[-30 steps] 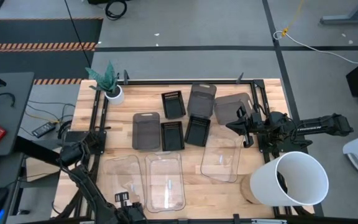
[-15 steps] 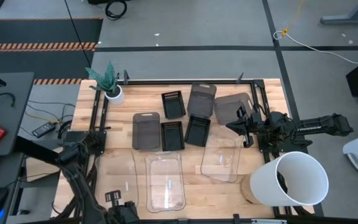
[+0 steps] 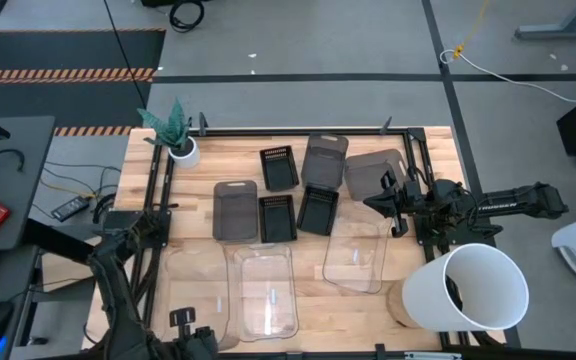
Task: Stack baskets by color
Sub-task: Stack the left transparent bin on top of the middle transparent bin
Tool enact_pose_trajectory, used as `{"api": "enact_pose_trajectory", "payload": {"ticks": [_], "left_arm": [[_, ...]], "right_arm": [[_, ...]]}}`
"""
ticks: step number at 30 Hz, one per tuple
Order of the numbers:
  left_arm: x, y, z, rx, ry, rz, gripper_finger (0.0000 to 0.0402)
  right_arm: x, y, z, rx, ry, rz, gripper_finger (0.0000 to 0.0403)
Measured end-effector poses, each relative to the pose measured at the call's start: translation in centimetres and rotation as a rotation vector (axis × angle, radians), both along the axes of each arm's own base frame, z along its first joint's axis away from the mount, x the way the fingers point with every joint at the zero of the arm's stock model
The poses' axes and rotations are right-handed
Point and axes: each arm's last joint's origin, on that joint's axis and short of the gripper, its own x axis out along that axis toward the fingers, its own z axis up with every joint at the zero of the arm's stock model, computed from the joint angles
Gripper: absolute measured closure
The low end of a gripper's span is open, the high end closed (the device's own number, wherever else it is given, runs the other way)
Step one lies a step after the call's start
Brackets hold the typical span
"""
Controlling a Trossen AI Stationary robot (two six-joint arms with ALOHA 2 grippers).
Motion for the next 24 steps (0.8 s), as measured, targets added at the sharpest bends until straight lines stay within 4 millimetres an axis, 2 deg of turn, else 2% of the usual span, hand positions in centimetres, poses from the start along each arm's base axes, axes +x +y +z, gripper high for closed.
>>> {"api": "enact_pose_trajectory", "payload": {"ticks": [10,24], "left_arm": [[0.6,0.5,0.9,0.027,-0.076,-0.024,0.0395],[5.0,1.7,1.5,-0.013,-0.234,-0.038,0.0395]], "right_arm": [[0.0,0.0,0.0,0.000,0.000,0.000,0.0393],[0.0,0.0,0.0,0.000,0.000,0.000,0.0393]]}}
